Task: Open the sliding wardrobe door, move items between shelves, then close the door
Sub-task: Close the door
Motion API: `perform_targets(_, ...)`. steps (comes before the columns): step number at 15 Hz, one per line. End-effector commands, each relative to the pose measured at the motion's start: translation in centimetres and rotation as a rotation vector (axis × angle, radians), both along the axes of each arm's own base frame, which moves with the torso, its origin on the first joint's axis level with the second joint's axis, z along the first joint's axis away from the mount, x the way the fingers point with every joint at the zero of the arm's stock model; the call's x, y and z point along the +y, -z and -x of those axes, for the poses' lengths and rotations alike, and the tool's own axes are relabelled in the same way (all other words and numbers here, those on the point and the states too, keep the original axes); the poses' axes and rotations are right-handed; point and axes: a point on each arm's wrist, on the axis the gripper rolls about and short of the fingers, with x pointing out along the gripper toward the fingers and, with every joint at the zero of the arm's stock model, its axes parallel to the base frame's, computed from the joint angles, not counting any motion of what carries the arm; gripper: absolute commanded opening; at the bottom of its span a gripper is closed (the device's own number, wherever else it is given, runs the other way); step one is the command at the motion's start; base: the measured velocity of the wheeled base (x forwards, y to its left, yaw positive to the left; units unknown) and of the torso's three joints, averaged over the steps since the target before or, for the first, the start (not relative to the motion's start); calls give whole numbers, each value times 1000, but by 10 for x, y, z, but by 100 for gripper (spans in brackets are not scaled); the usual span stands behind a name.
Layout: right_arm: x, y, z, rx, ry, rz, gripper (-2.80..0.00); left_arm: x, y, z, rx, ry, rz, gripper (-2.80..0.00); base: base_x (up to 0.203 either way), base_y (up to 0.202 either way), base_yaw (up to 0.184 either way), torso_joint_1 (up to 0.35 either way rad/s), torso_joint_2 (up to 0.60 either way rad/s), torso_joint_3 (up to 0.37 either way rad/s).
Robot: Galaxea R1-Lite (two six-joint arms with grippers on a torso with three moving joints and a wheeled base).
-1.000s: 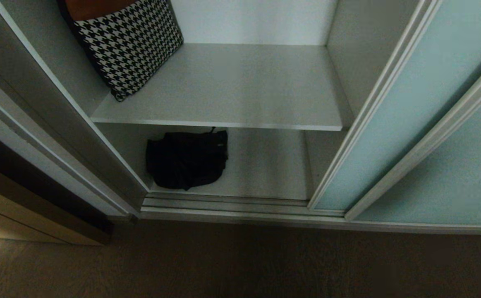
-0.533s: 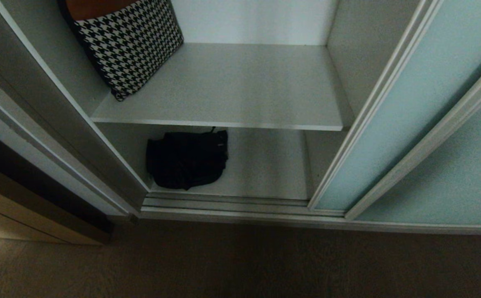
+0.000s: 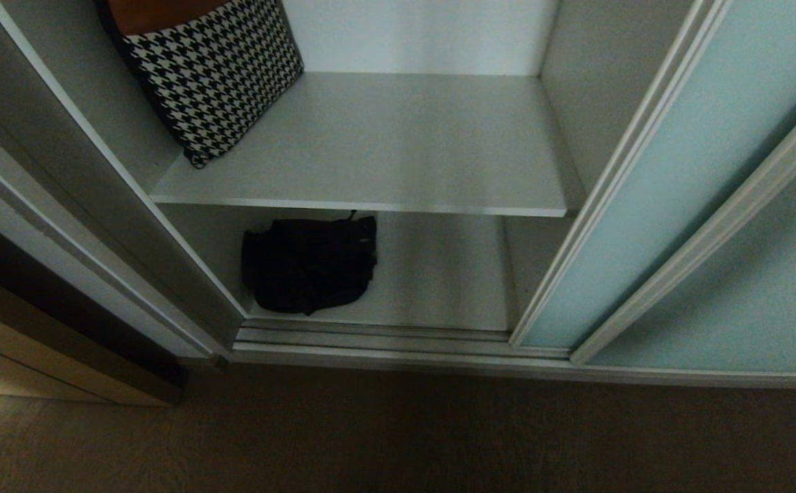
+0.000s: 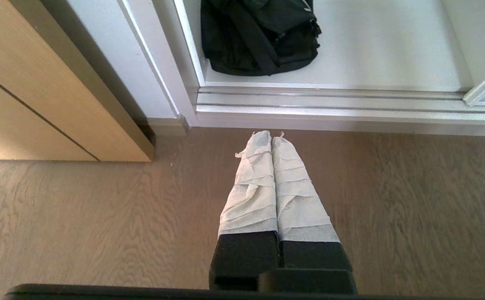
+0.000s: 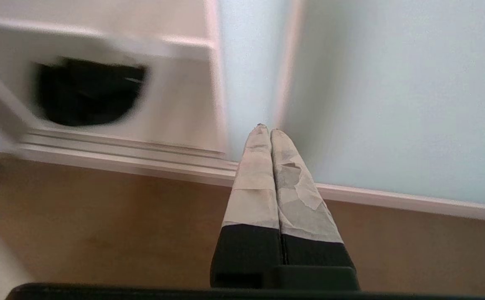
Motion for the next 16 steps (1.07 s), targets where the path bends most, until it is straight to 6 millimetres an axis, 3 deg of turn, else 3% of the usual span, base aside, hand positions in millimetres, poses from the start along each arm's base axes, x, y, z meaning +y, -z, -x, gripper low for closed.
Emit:
perform_targets(1,1,-27,-3,20,-31,-30,-280,0,0,0,1,0,0,-280,0,0,0,0,0,0)
perform_targets(3,1,-51,-13,61,-79,-93,-280,0,0,0,1,-1,0,-280,0,0,0,0,0,0)
perform_targets(7,3,-78,-59,200,-88,-162,-280,0,0,0,1,0,0,-280,0,0,0,0,0,0)
perform_targets(10,3,-104,-77,178,-114,-292,-280,0,0,0,1,-1,0,-280,0,0,0,0,0,0)
perform_targets(16,2,-128,-118,183,-125,-439,-280,0,0,0,1,0,0,-280,0,0,0,0,0,0)
